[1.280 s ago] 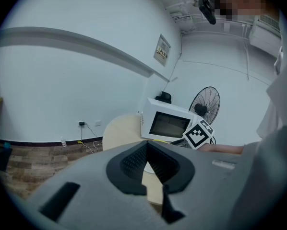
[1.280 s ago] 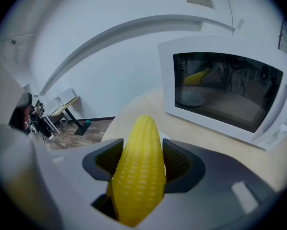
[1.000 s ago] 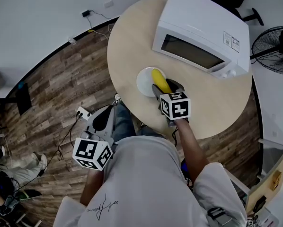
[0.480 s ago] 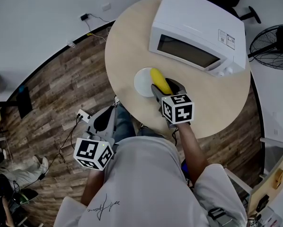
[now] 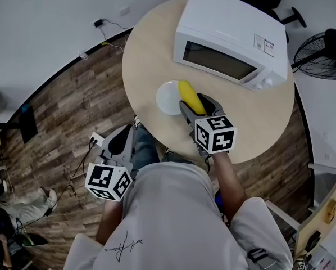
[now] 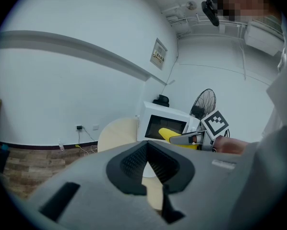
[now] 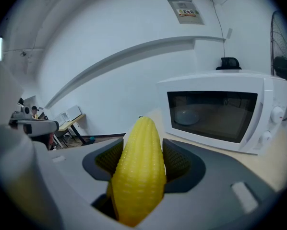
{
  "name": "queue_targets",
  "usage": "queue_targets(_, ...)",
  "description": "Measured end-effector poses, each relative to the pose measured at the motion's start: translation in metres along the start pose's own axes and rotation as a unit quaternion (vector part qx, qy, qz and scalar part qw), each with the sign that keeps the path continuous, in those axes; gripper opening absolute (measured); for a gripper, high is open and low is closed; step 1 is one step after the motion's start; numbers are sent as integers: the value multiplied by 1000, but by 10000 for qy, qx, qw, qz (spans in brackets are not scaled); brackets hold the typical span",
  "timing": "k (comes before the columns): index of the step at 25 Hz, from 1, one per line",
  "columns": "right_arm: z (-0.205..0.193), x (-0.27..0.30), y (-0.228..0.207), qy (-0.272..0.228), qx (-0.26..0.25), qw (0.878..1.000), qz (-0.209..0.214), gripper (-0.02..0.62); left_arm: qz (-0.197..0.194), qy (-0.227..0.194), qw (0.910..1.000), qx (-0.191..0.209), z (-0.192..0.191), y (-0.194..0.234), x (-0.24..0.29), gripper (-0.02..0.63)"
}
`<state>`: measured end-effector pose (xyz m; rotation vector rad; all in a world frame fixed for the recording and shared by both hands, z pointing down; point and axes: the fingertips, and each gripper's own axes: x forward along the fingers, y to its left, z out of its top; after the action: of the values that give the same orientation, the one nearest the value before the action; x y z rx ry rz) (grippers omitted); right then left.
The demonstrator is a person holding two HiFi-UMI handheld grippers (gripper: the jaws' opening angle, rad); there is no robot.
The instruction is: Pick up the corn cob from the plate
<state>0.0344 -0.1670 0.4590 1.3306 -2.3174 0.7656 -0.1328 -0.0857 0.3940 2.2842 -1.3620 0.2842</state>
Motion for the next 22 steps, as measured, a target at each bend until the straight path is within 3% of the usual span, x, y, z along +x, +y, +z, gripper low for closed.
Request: queue_targets(22,24,-62,-1,-624,-14,9980,25,268,-50,-235,9997,-108,1,-17,-3,-3)
